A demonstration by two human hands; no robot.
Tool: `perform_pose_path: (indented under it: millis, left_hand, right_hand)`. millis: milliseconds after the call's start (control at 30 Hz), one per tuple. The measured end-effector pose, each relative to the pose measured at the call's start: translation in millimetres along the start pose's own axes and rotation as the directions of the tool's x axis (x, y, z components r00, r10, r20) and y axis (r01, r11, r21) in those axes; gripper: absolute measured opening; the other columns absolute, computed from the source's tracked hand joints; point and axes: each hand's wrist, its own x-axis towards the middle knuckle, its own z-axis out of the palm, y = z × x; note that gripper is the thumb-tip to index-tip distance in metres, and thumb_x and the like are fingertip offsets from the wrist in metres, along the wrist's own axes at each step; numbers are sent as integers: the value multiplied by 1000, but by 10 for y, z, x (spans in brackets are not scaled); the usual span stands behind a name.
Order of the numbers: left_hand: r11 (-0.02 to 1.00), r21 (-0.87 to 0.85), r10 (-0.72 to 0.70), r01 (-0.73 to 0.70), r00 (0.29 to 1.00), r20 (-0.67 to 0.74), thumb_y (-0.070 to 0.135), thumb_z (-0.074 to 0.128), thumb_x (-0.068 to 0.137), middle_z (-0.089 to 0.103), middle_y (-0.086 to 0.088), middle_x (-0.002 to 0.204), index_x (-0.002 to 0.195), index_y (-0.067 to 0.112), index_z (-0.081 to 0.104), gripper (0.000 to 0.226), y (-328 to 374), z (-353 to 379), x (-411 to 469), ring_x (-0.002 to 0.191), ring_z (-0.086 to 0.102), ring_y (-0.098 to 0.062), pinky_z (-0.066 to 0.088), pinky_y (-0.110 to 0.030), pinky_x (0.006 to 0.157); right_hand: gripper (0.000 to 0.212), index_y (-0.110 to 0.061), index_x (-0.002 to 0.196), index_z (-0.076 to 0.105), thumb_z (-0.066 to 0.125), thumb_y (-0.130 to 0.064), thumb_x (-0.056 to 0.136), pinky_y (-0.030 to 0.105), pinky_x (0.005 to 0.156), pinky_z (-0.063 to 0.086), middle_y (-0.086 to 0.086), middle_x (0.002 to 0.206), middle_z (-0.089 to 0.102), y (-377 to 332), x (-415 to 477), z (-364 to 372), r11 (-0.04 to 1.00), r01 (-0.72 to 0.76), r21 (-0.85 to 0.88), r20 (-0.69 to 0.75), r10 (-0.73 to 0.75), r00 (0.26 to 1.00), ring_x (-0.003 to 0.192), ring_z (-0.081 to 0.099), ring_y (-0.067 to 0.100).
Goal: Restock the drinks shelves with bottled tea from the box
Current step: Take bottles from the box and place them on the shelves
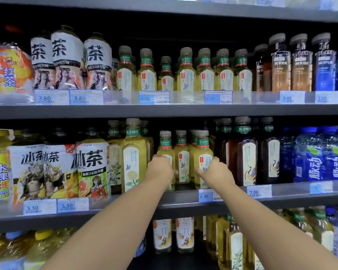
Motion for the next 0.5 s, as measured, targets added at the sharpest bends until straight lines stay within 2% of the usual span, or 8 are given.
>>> perform_pose_path:
  millis: [100,200,300,367,500]
  left_hand:
    - [993,59,97,-97,995,8,25,66,92,66,-14,116,118,2,62,35,-12,122,188,104,65,-30,49,-33,75]
    - [980,193,46,-52,998,39,23,60,98,59,-13,126,134,2,52,42,14,153,299,113,61,-27,46,-29,77]
    - [977,211,25,-33,999,41,12,58,97,60,-14,127,132,1,53,37,-4,216,390,114,62,-27,51,-31,81]
    - [975,212,58,-65,998,37,9,54,96,63,-15,122,126,0,59,31,-48,279,413,111,63,-29,48,-30,76]
    - [936,344,49,-66,997,57,8,56,94,65,-9,116,120,3,59,26,2,237,382,106,65,-21,48,-26,69]
  right_hand:
    - [64,-12,123,47,66,-58,84,36,67,54,7,103,62,38,95,31,1000,9,24,9,-9,1000,87,63,26]
    - [62,-14,119,49,65,-61,83,39,71,56,7,102,64,77,136,33,1000,23,7,7,-23,1000,88,64,27]
    - [62,-14,115,50,65,-64,82,41,72,57,7,100,64,112,146,34,999,37,-15,7,-37,999,87,64,28]
    - [60,-14,113,50,65,-64,82,38,67,55,7,98,64,125,150,47,999,43,-23,1,-43,999,84,64,27]
    - [56,-17,107,49,68,-63,81,29,50,41,0,82,56,115,183,46,999,38,-5,1,-38,999,73,59,20]
